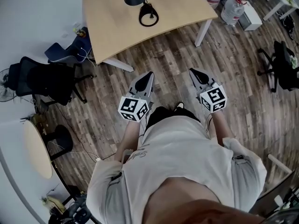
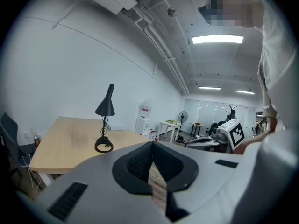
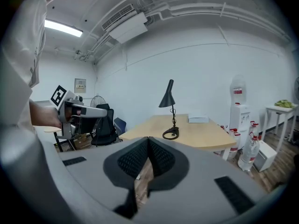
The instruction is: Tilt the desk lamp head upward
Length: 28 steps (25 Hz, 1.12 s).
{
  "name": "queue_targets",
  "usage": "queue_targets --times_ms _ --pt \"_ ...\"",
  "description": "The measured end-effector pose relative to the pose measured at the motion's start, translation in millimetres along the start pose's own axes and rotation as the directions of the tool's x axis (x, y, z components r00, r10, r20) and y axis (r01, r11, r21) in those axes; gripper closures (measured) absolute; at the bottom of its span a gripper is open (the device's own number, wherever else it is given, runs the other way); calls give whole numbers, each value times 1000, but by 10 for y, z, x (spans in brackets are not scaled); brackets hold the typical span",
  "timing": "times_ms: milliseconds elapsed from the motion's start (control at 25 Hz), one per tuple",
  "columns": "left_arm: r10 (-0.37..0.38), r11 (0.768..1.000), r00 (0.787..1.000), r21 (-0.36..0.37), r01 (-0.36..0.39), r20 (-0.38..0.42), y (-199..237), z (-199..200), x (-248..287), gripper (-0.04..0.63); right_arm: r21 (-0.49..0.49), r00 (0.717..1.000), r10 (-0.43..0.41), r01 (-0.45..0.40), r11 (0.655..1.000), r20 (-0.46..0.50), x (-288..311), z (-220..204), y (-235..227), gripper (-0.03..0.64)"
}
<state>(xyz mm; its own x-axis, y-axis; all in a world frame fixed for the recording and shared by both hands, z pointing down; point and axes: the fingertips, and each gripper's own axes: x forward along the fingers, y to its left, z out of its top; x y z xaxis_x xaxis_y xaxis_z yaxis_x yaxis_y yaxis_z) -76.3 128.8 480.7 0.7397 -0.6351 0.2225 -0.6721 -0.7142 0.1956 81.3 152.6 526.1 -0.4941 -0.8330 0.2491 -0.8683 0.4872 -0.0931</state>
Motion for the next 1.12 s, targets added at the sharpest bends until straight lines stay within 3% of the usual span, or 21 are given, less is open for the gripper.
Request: queue_targets --times_ms 200,480,760,1000,1120 --pt "-12 1000 1000 -24 12 -24 181 -95 196 581 -4 999 -41 41 999 -22 190 -42 -236 621" --pt "-35 999 999 -17 35 -1 629 87 756 581 -47 995 -89 87 995 -34 541 151 -562 621" --pt "-88 996 996 4 88 25 1111 468 1218 581 -68 991 -136 136 988 6 1102 681 -903 621" --pt "-119 993 993 23 119 -1 1539 499 1452 581 -83 989 -146 147 986 20 1658 828 -971 621" --pt "-109 994 994 -3 109 -21 1721 416 1469 581 -74 990 -139 138 988 -4 1861 799 -926 621"
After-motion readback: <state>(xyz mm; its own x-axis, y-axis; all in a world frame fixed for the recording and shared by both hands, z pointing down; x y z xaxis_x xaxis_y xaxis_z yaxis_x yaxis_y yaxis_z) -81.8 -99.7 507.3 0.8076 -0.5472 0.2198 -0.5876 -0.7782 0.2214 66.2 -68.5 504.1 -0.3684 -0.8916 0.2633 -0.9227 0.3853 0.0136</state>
